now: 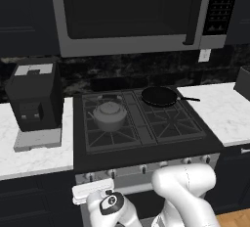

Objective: Pick the kettle from the counter and place it on a stove burner. Then turn the burner on.

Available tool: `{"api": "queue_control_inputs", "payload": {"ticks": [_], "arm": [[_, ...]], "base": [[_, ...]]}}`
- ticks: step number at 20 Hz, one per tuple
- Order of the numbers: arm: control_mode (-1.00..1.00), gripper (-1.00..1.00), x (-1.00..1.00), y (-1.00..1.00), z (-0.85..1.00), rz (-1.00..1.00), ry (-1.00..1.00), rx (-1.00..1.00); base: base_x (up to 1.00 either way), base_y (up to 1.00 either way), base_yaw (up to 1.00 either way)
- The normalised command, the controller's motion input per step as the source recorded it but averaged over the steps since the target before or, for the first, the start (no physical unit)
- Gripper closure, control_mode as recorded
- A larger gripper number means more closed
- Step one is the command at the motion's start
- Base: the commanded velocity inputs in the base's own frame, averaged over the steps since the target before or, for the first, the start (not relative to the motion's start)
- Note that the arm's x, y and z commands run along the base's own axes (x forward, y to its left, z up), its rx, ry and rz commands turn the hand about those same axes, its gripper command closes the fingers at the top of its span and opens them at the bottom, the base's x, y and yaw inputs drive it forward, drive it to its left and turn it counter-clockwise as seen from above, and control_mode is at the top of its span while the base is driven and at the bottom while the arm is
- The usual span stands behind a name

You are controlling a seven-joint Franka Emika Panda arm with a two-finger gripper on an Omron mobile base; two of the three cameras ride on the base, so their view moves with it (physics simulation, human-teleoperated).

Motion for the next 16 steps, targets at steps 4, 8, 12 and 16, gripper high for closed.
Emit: {"api": "queue_control_inputs", "payload": {"ticks": [4,8,12,16], "arm": [[-1.00,1.00,0.00,0.00,0.00,0.00,0.00,0.00],[-1.00,1.00,0.09,0.00,0.00,0.00,0.00,0.00],[-1.00,1.00,0.06,0.06,0.08,0.05,-0.10,-0.10],[-1.00,1.00,0.00,0.12,0.26,0.19,-0.26,-0.28]], "base": [[0.00,0.00,0.00],[0.00,0.00,0.00],[0.00,0.00,0.00],[0.00,0.00,0.00]]}}
